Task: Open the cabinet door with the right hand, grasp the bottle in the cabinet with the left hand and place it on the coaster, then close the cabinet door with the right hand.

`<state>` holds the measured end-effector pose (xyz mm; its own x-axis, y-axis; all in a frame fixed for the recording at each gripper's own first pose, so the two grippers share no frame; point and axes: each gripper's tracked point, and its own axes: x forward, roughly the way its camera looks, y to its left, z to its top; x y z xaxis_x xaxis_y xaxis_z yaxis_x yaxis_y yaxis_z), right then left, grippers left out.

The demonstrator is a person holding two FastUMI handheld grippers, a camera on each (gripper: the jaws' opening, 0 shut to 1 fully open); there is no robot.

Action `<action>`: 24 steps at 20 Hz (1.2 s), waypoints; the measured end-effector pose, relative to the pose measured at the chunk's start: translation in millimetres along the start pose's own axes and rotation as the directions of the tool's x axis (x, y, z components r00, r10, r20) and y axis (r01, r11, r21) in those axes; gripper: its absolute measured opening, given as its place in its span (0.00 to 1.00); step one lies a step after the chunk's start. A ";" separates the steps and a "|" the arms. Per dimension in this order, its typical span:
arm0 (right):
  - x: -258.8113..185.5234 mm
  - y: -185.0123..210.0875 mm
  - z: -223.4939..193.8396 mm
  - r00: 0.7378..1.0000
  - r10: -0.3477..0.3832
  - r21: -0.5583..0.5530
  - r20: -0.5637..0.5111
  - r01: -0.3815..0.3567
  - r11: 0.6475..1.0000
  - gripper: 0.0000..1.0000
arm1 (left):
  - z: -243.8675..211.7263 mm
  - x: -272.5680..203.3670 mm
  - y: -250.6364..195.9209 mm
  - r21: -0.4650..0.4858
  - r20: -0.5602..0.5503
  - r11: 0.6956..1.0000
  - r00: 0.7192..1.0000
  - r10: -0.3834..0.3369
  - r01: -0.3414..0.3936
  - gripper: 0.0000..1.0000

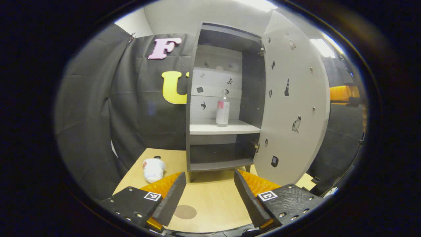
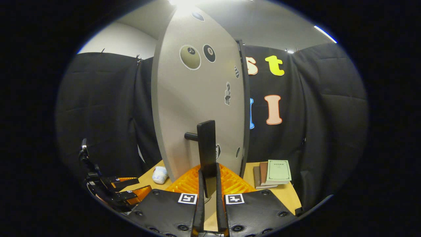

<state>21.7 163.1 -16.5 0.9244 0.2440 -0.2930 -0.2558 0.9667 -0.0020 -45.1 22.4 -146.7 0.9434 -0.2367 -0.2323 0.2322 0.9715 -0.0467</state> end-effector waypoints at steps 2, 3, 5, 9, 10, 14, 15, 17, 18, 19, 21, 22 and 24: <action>-3.9 -12.5 -10.5 1.000 -0.015 0.053 -0.019 0.016 0.998 0.17 | -0.7 -1.1 -2.6 0.002 -0.005 1.000 1.000 -0.015 0.015 0.92; -4.1 -19.6 -4.3 1.000 -0.016 0.096 0.005 0.015 0.995 0.16 | -1.2 0.2 -2.5 0.005 -0.007 1.000 1.000 -0.019 0.019 0.92; -4.9 -35.2 -6.2 0.999 -0.036 0.127 0.004 0.035 0.991 0.16 | -2.7 0.5 -3.2 0.008 -0.012 1.000 1.000 -0.025 0.026 0.89; -13.7 -76.0 2.3 0.986 -0.166 0.015 0.033 0.166 0.986 0.07 | -4.1 0.3 -4.0 0.008 -0.020 0.999 0.999 -0.031 0.031 0.89; -15.9 -89.9 4.2 0.973 -0.226 -0.027 0.042 0.227 0.973 0.07 | -4.3 0.8 -4.6 0.006 -0.021 0.999 0.999 -0.032 0.032 0.89; -9.5 -100.8 4.0 0.977 -0.209 0.103 0.048 0.204 0.974 0.00 | -7.1 1.4 -9.1 -0.002 -0.034 0.999 0.998 -0.049 0.049 0.89; -11.8 -103.1 5.3 0.977 -0.207 0.090 0.056 0.201 0.975 0.00 | -6.1 0.6 -10.1 -0.003 -0.035 0.998 0.998 -0.056 0.056 0.89; -16.9 -109.5 2.8 0.977 -0.210 0.038 0.048 0.208 0.977 0.05 | -4.1 2.6 -14.6 -0.008 -0.026 0.997 0.997 -0.075 0.075 0.89; -18.8 -112.0 3.9 0.976 -0.215 0.028 0.045 0.214 0.976 0.06 | -4.1 4.6 -16.5 -0.007 -0.021 0.996 0.996 -0.087 0.087 0.89; -20.6 -117.0 4.8 0.973 -0.226 0.031 0.042 0.225 0.974 0.05 | -4.2 5.3 -17.4 -0.004 -0.018 0.996 0.995 -0.095 0.094 0.89; -28.7 -125.2 3.8 0.967 -0.253 0.057 0.032 0.251 0.966 0.00 | -4.0 8.6 -20.3 -0.005 -0.016 0.993 0.993 -0.117 0.117 0.89; -37.6 -125.5 4.6 0.964 -0.263 0.070 0.035 0.260 0.963 0.07 | -4.5 9.5 -23.5 -0.010 -0.019 0.991 0.991 -0.134 0.134 0.89; -52.9 -140.3 4.7 0.952 -0.305 0.067 0.029 0.302 0.951 0.07 | -5.8 7.9 -29.9 -0.012 -0.029 0.986 0.986 -0.167 0.167 0.89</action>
<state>10.0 15.0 3.8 0.9662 -0.0602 -0.2505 0.0553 0.9981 -0.0264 -45.9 -8.4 -152.8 0.8841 -0.3950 -0.2497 0.3832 0.9186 -0.0965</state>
